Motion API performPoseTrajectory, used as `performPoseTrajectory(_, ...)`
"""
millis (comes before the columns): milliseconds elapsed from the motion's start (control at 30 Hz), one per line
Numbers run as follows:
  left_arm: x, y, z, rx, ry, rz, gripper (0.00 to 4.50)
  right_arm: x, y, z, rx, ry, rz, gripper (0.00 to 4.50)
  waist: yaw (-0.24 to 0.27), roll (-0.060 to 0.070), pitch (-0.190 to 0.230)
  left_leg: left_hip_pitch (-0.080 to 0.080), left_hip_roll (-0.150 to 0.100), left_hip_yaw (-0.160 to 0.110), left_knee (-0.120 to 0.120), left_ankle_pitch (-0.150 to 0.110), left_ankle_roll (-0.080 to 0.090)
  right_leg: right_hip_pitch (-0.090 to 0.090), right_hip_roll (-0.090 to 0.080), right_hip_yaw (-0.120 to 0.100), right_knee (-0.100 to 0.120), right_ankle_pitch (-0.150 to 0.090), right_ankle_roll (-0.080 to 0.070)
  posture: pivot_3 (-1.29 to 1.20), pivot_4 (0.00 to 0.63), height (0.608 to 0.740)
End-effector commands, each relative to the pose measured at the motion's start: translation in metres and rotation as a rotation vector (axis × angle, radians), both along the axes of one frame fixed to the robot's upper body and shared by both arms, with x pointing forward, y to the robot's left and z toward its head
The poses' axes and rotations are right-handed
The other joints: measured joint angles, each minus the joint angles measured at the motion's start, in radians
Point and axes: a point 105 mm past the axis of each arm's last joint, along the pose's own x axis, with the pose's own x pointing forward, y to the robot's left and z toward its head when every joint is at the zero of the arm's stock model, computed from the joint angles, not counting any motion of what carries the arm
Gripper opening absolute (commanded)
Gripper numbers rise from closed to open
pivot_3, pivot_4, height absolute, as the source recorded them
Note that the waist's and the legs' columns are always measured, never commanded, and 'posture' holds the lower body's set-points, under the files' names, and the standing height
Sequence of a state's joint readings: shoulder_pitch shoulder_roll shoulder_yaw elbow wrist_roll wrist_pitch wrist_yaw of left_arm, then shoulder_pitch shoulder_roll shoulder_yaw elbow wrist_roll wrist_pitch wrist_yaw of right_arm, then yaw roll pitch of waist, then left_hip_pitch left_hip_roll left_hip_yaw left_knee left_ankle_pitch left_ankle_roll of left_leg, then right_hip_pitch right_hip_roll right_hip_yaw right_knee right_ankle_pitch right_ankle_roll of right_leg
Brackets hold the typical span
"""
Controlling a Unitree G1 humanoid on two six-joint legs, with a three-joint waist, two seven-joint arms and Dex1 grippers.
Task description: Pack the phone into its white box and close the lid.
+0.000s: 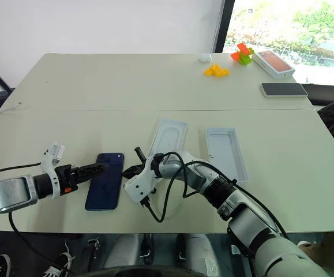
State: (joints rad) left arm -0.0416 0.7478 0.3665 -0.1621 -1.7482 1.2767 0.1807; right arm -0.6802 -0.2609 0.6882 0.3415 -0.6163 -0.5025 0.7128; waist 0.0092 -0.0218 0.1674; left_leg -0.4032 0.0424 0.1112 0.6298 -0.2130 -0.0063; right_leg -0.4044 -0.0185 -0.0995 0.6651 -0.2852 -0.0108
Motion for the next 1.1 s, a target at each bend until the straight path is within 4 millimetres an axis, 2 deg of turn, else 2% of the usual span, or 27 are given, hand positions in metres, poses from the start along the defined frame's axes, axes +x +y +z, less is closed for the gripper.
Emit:
performPoseTrajectory(33,-0.012,-0.021,-0.007,-0.081,0.062,-0.078,4.5,-0.003,0.005,-0.004,-0.007,0.008,0.012,0.06,-0.001,0.0,0.0,0.0,0.0,0.0,0.0,0.0,0.0,0.0,0.0,0.0,0.0,0.0,0.0,0.0,0.15,0.737)
performPoseTrajectory(267,-0.016,-0.021,-0.013,-0.051,0.1,-0.072,4.5,-0.003,0.005,0.0,-0.001,0.008,0.012,0.06,-0.004,0.0,0.0,0.0,0.0,0.0,-0.001,0.0,0.0,-0.001,0.0,0.0,-0.001,-0.002,-0.003,0.0,0.15,0.737)
performPoseTrajectory(300,-0.014,-0.019,-0.014,-0.049,0.106,-0.05,4.26,-0.002,0.006,0.001,0.003,0.009,0.01,0.02,-0.004,0.0,0.0,0.0,0.0,0.0,-0.001,0.0,0.0,-0.001,0.0,0.0,-0.001,-0.002,-0.003,0.0,0.15,0.737)
performPoseTrajectory(367,-0.012,-0.015,-0.017,-0.036,0.113,-0.027,3.67,-0.002,0.005,0.001,0.003,0.009,0.009,0.0,-0.004,0.0,0.0,0.0,0.0,0.0,-0.001,0.0,0.0,-0.001,0.0,0.0,-0.001,-0.002,-0.003,0.0,0.15,0.737)
performPoseTrajectory(600,-0.017,-0.014,-0.02,-0.029,0.133,-0.034,0.06,0.0,0.003,0.005,0.007,0.004,0.001,0.0,-0.005,0.0,0.0,-0.002,0.0,0.0,-0.001,-0.001,-0.001,-0.002,0.0,0.0,-0.001,-0.002,-0.003,0.0,0.15,0.737)
performPoseTrajectory(733,-0.017,-0.015,-0.019,-0.039,0.132,-0.033,0.02,-0.001,0.004,0.009,0.025,0.018,0.001,0.0,-0.005,0.0,0.001,-0.002,0.0,0.0,-0.002,-0.001,-0.001,-0.003,0.0,0.0,-0.001,-0.002,-0.004,0.0,0.15,0.737)
performPoseTrajectory(867,-0.019,-0.017,-0.008,-0.078,0.093,-0.057,0.02,-0.009,0.003,0.023,0.1,0.134,-0.009,0.0,-0.005,-0.001,0.001,-0.004,0.0,0.0,-0.002,-0.001,-0.001,-0.004,0.0,0.0,-0.002,-0.002,-0.004,0.0,0.15,0.737)
performPoseTrajectory(967,-0.02,-0.008,0.002,-0.092,0.052,-0.057,0.0,-0.011,-0.007,0.037,0.161,0.237,-0.034,0.87,-0.006,-0.002,0.003,-0.005,0.0,0.0,-0.002,-0.001,-0.001,-0.006,0.0,0.0,-0.002,-0.002,-0.003,0.0,0.15,0.737)
performPoseTrajectory(1033,-0.018,0.001,0.007,-0.098,0.028,-0.042,0.0,-0.011,-0.014,0.048,0.193,0.288,-0.037,1.83,-0.009,-0.002,0.005,-0.006,0.0,0.0,-0.003,-0.001,-0.002,-0.007,0.0,0.0,-0.002,-0.002,-0.004,0.0,0.15,0.737)
performPoseTrajectory(1100,-0.017,0.007,0.012,-0.09,0.002,-0.042,0.0,-0.01,-0.019,0.062,0.245,0.348,-0.042,2.98,-0.01,-0.003,0.007,-0.006,0.0,0.0,-0.003,-0.001,-0.002,-0.007,0.0,0.0,-0.002,-0.002,-0.004,0.0,0.15,0.737)
